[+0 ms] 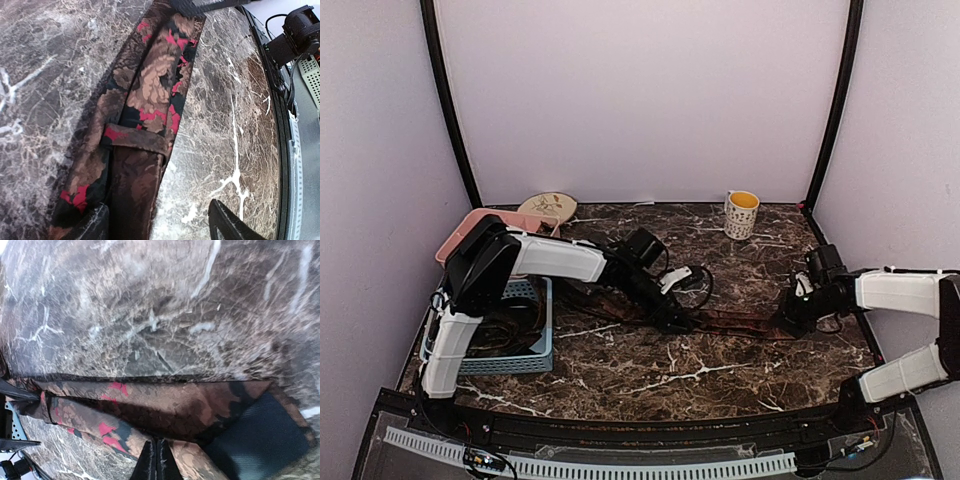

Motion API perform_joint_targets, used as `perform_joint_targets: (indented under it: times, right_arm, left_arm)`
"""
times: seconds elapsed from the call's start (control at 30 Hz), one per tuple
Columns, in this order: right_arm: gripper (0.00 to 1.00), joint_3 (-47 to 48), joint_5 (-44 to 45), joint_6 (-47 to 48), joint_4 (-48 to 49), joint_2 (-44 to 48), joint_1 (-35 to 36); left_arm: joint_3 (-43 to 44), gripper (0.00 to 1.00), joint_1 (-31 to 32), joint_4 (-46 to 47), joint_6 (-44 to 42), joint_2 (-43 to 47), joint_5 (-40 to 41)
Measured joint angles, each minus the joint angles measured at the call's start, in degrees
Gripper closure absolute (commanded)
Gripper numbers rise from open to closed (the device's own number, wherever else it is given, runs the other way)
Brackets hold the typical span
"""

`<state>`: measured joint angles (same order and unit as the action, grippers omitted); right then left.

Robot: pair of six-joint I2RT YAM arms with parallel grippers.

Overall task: Roll the ties
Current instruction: Tie the tie at the center of the board, then adjust the tie at the center of the board.

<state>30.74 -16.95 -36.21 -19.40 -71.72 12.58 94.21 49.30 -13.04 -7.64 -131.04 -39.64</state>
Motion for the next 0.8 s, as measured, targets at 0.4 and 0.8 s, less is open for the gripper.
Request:
perform_joint_targets:
  times: [0.4,0.8]
  right_arm:
    - [0.58,3.56,-2.97,-0.83,1.68,4.24,6.01]
    - [0.69,5.62,-3.87,-8.46,14.32,-12.61,17.33]
  left_arm:
    - [-3.91,0.16,-5.29,-0.22,1.01,9.66,5.42]
    - [-15.67,0.01,-6.97,7.41,5.53,19.37,14.53]
